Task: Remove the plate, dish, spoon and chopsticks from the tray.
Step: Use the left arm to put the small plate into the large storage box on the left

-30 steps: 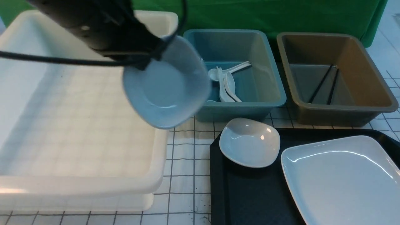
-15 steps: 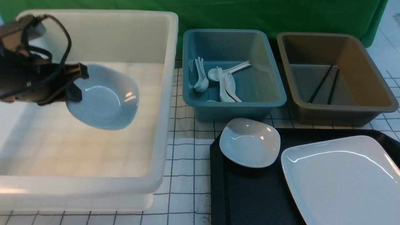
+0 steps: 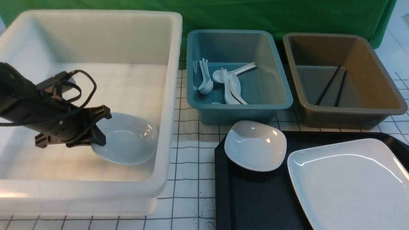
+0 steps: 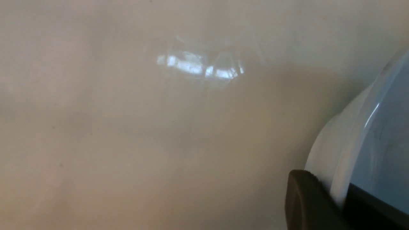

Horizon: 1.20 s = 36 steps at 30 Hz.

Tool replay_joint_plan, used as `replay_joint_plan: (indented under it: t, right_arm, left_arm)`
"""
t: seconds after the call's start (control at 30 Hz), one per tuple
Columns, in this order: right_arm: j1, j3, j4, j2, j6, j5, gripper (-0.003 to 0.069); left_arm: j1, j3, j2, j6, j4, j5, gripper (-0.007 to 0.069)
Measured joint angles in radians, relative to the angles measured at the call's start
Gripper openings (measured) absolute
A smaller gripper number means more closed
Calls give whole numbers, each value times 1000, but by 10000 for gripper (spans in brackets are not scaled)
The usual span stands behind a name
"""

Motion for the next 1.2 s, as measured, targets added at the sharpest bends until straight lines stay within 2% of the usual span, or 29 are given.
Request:
replay_joint_plan:
  t: [0.33,0.73,0.93,1.03,1.07,1.2]
  right_arm:
    - [0,0,0,0,0,0,178]
    - [0,0,0,0,0,15,183]
    - [0,0,0,0,0,15,188]
    - [0,0,0,0,0,15,188]
    - [0,0,0,0,0,15,188]
    - [0,0,0,0,0,23,188]
  left_arm:
    - [0,-1,30,33,-61,-29,20]
    - [-1,-1,31,35,-27,-93,41]
    - [-1,-1,33,14,41,-103,97]
    - [-1,-1,36,10,100,-102,173]
    - [-1,-1,36,10,102,-102,173]
    - [0,-1,36,-6,122,-86,279]
